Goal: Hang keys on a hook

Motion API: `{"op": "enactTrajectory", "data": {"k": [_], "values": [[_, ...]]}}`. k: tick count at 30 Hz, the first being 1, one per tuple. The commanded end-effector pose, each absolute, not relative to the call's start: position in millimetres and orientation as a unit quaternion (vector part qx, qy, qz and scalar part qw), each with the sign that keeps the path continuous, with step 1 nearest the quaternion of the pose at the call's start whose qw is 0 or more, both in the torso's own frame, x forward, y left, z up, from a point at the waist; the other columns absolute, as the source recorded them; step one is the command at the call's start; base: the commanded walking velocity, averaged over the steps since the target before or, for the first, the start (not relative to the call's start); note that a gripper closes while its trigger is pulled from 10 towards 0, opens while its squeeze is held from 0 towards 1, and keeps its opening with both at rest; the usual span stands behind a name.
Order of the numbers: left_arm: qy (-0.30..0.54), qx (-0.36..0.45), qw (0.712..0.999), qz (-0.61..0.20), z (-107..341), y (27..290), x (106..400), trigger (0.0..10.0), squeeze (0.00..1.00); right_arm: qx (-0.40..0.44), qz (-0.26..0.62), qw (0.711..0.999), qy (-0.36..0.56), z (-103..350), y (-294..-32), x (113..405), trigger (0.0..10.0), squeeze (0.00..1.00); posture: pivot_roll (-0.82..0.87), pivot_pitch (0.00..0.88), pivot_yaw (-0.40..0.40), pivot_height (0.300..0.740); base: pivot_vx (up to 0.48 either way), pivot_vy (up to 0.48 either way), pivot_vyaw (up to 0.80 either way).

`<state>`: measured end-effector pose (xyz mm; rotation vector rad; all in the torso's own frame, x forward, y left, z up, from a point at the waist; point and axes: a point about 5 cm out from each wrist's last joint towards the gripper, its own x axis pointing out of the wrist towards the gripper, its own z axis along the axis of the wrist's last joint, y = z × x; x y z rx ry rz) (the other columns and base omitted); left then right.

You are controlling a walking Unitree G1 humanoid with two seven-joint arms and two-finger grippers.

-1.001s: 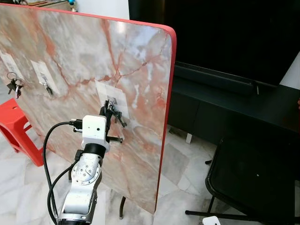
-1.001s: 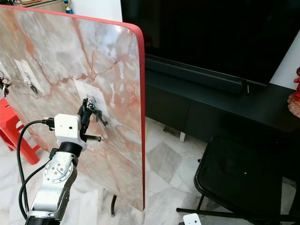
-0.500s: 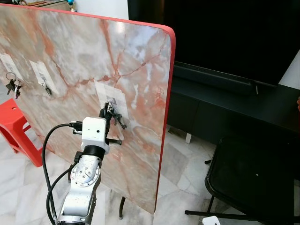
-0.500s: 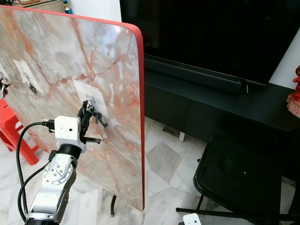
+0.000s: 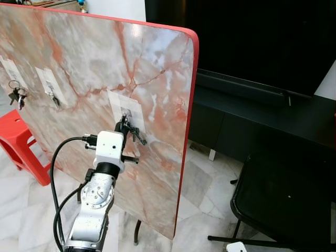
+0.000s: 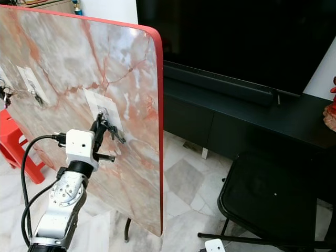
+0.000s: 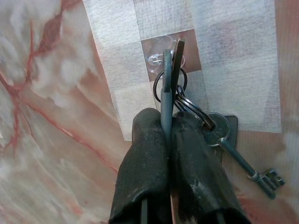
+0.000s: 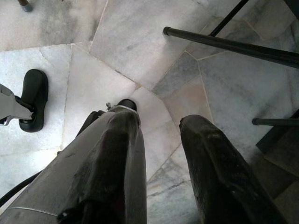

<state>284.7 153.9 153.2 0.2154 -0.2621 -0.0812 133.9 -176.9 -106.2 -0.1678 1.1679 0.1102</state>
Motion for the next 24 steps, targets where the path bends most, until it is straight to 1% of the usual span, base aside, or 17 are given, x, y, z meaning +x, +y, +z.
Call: {"op": "enactTrajectory", "data": {"k": [1,5,8,12,17,22,23,24], "values": [[-0.119,0.119,0.984,-0.059,149,150,284,10.0,0.00,-0.076,0.052,0.833,0.546,-105,-176,137,10.0,0.00,0.07,0.000,-0.013,0.740,0.000,0.000,0.00],[-0.116,0.179,0.972,-0.094,145,144,280,10.0,0.00,-0.076,0.052,0.833,0.546,-105,-176,137,10.0,0.00,0.08,0.000,-0.014,0.740,0.000,0.000,0.00],[-0.113,0.198,0.967,-0.110,141,140,278,10.0,0.00,-0.076,0.052,0.833,0.546,-105,-176,137,10.0,0.00,0.07,0.000,-0.013,0.740,0.000,0.000,0.00],[-0.111,0.203,0.966,-0.113,140,139,277,10.0,0.00,-0.076,0.051,0.833,0.546,-105,-176,136,10.0,0.00,0.07,0.000,-0.013,0.740,0.000,0.000,0.00],[-0.109,0.229,0.960,-0.120,137,138,276,10.0,0.00,-0.076,0.050,0.833,0.546,-105,-176,136,10.0,0.00,0.07,0.000,-0.015,0.740,0.000,0.000,0.00],[-0.109,0.245,0.958,-0.104,136,143,276,10.0,0.00,-0.077,0.050,0.833,0.546,-105,-177,136,10.0,0.00,0.07,0.000,-0.016,0.740,0.000,0.000,0.00],[-0.111,0.245,0.958,-0.101,137,144,277,10.0,0.31,-0.077,0.050,0.833,0.546,-105,-177,136,10.0,0.00,0.07,0.000,-0.015,0.740,0.000,0.000,0.00],[-0.114,0.246,0.958,-0.096,138,145,277,10.0,0.36,-0.077,0.050,0.833,0.545,-105,-177,136,10.0,0.00,0.07,0.000,-0.017,0.740,0.000,0.000,0.00]]}}
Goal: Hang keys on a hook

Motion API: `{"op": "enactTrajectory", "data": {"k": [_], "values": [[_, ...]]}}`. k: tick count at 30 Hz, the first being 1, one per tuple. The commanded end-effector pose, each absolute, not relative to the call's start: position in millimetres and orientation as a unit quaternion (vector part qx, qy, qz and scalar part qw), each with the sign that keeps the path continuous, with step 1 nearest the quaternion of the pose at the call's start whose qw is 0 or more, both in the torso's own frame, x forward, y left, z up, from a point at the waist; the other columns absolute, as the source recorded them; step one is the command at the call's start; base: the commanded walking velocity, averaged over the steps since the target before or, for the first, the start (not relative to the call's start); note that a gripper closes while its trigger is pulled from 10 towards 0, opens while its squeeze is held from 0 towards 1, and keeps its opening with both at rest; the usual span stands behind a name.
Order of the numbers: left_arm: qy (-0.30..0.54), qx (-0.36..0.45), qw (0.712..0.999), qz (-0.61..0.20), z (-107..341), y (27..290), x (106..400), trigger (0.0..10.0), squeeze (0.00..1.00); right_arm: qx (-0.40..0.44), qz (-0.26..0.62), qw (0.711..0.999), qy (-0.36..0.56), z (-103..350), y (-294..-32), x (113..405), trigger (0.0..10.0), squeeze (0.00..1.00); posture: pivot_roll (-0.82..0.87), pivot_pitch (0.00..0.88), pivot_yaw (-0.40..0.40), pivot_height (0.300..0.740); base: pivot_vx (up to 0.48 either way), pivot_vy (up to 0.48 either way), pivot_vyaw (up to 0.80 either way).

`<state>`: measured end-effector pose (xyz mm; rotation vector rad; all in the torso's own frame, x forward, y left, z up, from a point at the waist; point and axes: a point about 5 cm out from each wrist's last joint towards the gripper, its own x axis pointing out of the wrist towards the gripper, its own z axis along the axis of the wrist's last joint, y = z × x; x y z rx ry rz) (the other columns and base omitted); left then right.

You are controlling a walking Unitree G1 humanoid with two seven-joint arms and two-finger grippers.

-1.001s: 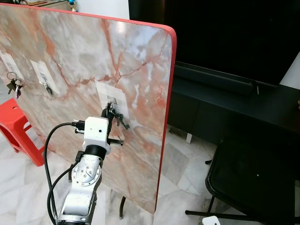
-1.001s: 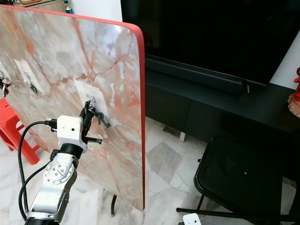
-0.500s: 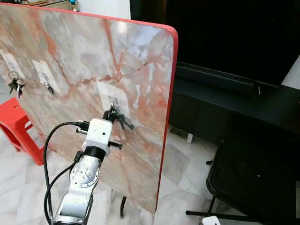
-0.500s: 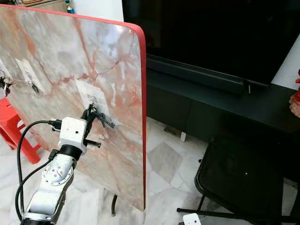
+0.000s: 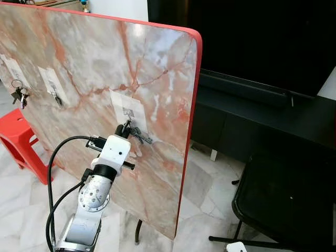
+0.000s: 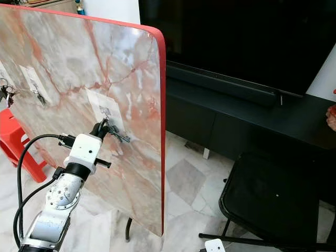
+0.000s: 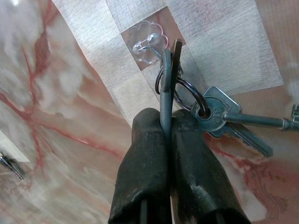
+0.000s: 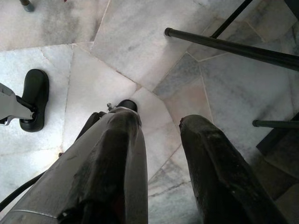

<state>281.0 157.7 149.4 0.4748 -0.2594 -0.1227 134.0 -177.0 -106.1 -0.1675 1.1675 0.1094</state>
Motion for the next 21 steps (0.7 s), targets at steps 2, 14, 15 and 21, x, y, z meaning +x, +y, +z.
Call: {"op": "enactTrajectory", "data": {"k": [2,14,15,21], "values": [[-0.118,0.247,0.958,-0.089,139.3,146.7,277.7,10.0,0.53,-0.077,0.050,0.833,0.545,-105.3,-176.8,136.4,10.0,0.00,0.07,0.000,-0.016,0.740,0.000,0.000,0.00],[-0.130,0.244,0.959,-0.069,143.4,150.0,278.7,10.0,0.49,-0.075,0.048,0.834,0.544,-105.1,-176.9,136.8,10.0,0.00,0.07,0.000,-0.017,0.740,0.000,0.000,0.00],[-0.131,0.244,0.958,-0.069,143.6,150.0,278.8,10.0,0.49,-0.075,0.048,0.835,0.544,-105.1,-176.8,136.9,10.0,0.00,0.07,0.000,-0.017,0.740,0.000,0.000,0.00],[-0.133,0.238,0.960,-0.071,142.9,149.1,278.4,10.0,0.40,-0.074,0.047,0.835,0.542,-104.9,-177.0,137.4,10.0,0.00,0.07,0.000,-0.017,0.740,0.000,0.000,0.00]]}}
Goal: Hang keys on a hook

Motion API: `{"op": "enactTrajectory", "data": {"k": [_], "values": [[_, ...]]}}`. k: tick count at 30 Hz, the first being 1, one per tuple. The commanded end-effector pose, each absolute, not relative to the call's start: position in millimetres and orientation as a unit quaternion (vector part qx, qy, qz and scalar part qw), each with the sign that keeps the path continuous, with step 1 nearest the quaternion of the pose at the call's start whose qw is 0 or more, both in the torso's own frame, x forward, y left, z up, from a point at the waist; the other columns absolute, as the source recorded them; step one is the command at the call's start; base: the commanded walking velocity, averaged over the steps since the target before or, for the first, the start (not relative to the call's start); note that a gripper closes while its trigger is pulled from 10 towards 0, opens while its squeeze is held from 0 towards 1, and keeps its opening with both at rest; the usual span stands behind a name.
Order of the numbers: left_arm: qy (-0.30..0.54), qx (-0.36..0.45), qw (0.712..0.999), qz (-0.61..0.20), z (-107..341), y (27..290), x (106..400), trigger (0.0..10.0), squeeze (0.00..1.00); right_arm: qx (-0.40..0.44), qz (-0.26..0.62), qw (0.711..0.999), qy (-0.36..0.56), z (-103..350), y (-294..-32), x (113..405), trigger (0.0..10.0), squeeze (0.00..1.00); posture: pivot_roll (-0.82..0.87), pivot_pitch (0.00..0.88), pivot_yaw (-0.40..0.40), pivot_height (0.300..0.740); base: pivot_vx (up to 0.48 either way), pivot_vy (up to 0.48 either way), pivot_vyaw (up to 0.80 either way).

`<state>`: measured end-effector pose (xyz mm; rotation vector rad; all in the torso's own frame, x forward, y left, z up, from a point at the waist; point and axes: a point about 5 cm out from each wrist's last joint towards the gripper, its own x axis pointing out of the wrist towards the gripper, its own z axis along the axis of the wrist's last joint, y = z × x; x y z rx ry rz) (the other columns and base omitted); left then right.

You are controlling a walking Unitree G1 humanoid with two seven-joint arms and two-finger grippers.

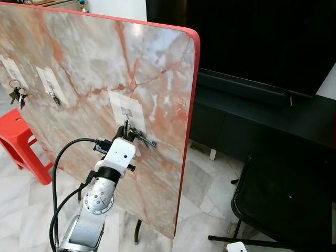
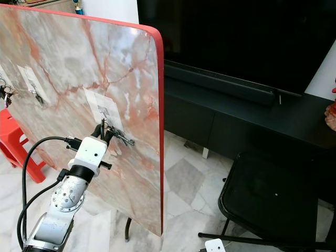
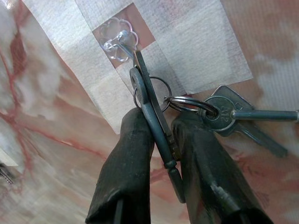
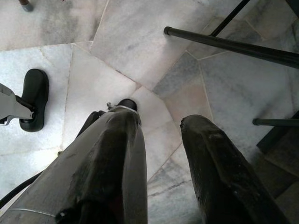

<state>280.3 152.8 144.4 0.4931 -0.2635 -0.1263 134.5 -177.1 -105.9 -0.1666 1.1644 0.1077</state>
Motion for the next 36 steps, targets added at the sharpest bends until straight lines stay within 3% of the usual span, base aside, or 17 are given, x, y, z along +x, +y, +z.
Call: {"op": "enactTrajectory", "data": {"k": [1,2,17,18,19,36], "values": [[-0.133,0.238,0.959,-0.072,142,149,278,10.0,0.32,-0.074,0.047,0.835,0.542,-105,-177,137,10.0,0.00,0.07,0.000,-0.017,0.740,0.000,0.000,0.00],[-0.132,0.239,0.959,-0.072,142,150,277,10.0,0.00,-0.075,0.048,0.835,0.542,-105,-177,137,10.0,0.00,0.07,0.000,-0.017,0.740,0.000,0.000,0.00],[-0.133,0.254,0.957,-0.042,140,158,276,10.0,0.00,-0.073,0.046,0.837,0.541,-105,-177,138,10.0,0.00,0.07,0.000,-0.019,0.740,0.000,0.000,0.00],[-0.134,0.253,0.957,-0.042,140,158,276,10.0,0.38,-0.073,0.046,0.837,0.541,-105,-177,138,10.0,0.00,0.07,0.000,-0.019,0.740,0.000,0.000,0.00],[-0.136,0.250,0.958,-0.041,141,158,276,10.0,1.00,-0.072,0.045,0.837,0.541,-105,-177,138,10.0,0.00,0.07,0.000,-0.018,0.740,0.000,0.000,0.00],[-0.157,0.230,0.959,-0.047,147,155,274,10.0,1.00,-0.068,0.040,0.838,0.539,-105,-178,138,10.0,0.00,0.07,0.000,-0.021,0.740,0.000,0.000,0.00]]}}
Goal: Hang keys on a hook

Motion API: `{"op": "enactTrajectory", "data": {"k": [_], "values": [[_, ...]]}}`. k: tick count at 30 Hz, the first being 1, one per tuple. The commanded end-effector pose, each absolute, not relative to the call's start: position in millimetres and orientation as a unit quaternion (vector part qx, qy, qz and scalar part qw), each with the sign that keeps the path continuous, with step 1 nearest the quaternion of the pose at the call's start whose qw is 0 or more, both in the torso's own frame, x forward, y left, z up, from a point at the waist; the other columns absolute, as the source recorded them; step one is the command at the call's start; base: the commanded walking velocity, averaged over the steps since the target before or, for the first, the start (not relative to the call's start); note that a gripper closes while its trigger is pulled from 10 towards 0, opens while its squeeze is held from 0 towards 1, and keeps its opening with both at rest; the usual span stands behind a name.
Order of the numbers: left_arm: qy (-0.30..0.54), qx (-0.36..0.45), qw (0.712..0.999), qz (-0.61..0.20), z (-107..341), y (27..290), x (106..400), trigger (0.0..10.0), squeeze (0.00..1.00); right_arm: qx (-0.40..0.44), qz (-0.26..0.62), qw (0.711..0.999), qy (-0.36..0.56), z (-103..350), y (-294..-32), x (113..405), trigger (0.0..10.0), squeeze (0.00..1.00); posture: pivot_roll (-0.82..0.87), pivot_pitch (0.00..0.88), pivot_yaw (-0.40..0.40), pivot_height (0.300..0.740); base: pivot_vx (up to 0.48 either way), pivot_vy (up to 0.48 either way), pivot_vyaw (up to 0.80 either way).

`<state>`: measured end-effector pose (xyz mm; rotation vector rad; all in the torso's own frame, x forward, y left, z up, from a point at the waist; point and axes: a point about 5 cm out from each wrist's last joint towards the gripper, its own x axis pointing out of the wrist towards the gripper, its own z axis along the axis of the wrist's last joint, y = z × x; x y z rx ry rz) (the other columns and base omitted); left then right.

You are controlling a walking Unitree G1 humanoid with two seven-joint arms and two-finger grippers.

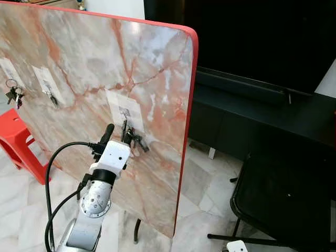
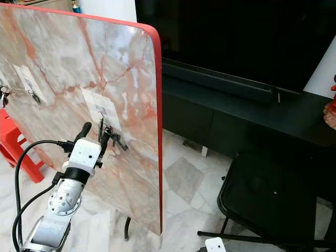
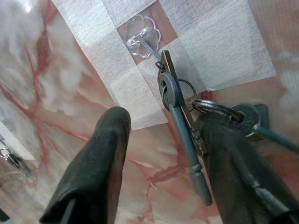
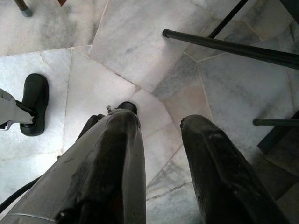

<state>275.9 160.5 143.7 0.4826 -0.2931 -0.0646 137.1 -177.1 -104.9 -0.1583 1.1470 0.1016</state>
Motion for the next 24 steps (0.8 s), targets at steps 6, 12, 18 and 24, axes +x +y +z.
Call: {"op": "enactTrajectory", "data": {"k": [6,12,18,24], "values": [[-0.130,0.212,0.967,-0.053,135,162,268,10.0,1.00,-0.068,0.040,0.838,0.539,-104,-178,138,10.0,0.00,0.07,0.000,-0.022,0.740,0.000,0.000,0.00],[-0.085,0.202,0.974,-0.055,113,180,258,10.0,0.00,-0.069,0.038,0.839,0.539,-104,-178,139,10.0,0.00,0.08,0.000,-0.022,0.740,0.000,0.000,0.00],[-0.053,0.181,0.981,-0.048,100,192,253,10.0,0.00,-0.070,0.036,0.839,0.539,-104,-178,139,10.0,0.00,0.08,0.000,-0.024,0.740,0.000,0.000,0.00],[0.027,0.128,0.991,-0.012,67,215,246,10.0,0.00,-0.071,0.034,0.838,0.539,-104,-179,138,10.0,0.00,0.07,0.000,-0.022,0.740,0.000,0.000,0.00]]}}
